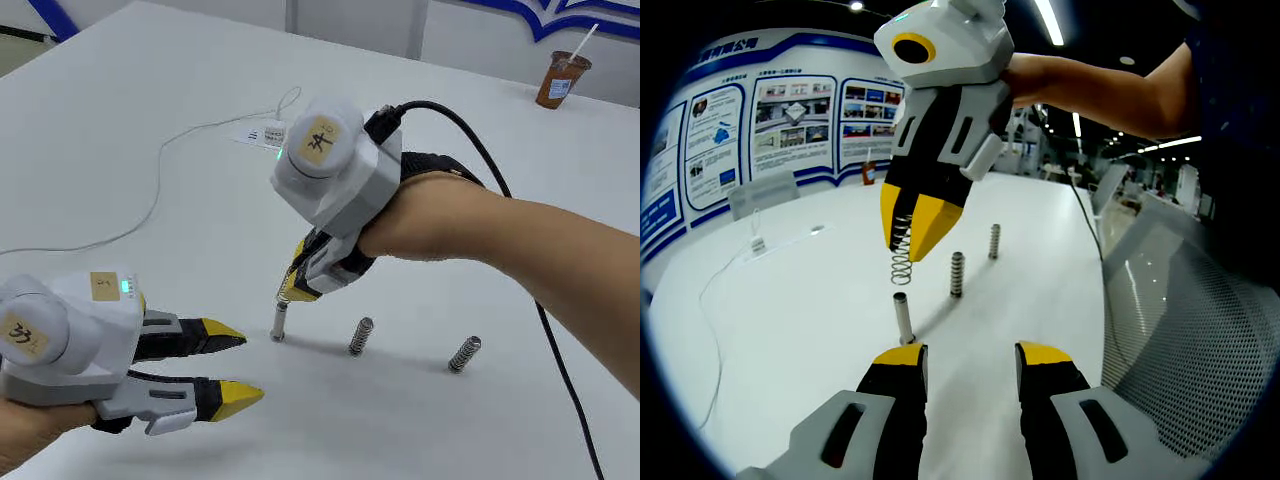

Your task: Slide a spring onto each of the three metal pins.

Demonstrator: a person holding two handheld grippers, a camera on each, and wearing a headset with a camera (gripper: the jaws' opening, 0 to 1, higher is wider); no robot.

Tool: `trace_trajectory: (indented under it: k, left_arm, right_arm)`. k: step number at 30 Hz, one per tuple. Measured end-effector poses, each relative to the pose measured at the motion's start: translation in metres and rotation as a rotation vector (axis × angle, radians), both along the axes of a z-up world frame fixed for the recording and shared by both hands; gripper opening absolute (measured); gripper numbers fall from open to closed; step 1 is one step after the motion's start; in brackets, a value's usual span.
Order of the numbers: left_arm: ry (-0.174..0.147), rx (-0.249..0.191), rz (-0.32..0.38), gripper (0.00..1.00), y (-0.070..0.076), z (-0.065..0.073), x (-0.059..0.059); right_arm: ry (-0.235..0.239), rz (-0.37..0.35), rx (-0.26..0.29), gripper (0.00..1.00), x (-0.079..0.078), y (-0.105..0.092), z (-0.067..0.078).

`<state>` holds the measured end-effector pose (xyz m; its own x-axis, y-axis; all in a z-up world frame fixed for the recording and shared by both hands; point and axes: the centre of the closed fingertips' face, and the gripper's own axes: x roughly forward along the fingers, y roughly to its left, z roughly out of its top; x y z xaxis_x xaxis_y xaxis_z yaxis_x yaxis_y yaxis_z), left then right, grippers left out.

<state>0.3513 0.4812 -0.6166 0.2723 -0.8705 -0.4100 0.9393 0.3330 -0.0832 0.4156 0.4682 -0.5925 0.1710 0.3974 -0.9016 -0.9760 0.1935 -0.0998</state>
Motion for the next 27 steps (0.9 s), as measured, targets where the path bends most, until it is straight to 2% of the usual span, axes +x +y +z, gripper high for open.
trace_trajectory:
  k: [19,27]
  left_arm:
    - [0.009,-0.008,0.026,0.41,0.002,-0.002,0.008]
    - [0.016,-0.014,0.047,0.47,0.004,-0.002,0.011]
  right_arm:
    - [0.035,0.004,-0.031,0.12,0.004,-0.001,-0.018]
    - [0.040,0.006,-0.047,0.12,0.005,-0.001,-0.025]
